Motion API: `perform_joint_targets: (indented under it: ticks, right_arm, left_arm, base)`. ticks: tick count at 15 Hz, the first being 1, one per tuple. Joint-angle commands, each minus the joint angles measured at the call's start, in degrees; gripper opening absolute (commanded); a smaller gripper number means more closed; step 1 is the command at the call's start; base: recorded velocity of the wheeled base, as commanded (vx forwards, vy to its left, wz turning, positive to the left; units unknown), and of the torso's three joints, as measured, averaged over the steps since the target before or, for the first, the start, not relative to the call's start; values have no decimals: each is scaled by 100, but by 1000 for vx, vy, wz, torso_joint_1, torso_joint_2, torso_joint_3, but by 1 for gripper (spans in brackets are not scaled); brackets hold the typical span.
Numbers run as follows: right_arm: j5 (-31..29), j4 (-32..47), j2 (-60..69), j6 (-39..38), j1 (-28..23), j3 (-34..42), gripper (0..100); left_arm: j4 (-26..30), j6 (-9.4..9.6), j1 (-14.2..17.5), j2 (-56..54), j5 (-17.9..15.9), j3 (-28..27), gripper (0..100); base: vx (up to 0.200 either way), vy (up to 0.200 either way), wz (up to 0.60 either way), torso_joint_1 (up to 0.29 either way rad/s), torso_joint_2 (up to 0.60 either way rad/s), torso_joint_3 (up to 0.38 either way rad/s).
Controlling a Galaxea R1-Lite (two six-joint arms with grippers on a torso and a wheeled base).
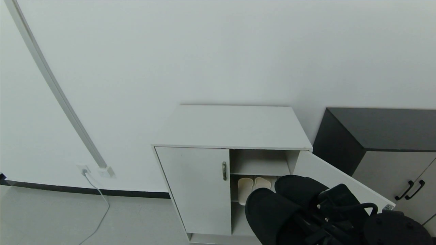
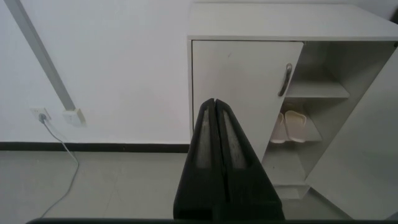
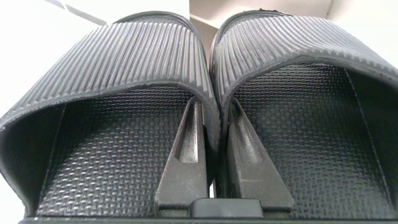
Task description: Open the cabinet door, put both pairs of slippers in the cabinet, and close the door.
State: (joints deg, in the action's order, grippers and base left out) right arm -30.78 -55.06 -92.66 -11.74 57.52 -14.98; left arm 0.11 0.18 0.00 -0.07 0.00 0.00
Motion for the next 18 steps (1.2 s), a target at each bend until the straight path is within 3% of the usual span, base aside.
perform_joint_targets:
  ticks: [1, 18]
  right_arm:
    - [2, -4, -15, -4, 14, 4, 0]
    - [2, -13, -6, 5, 102, 66, 0]
  left_arm:
    - [-2, -1, 0, 7, 0, 0, 0]
    - [-2, -1, 0, 7, 0, 0, 0]
  base:
    - [0, 0, 0, -163, 364, 193]
    - [0, 0, 0, -203, 479, 274]
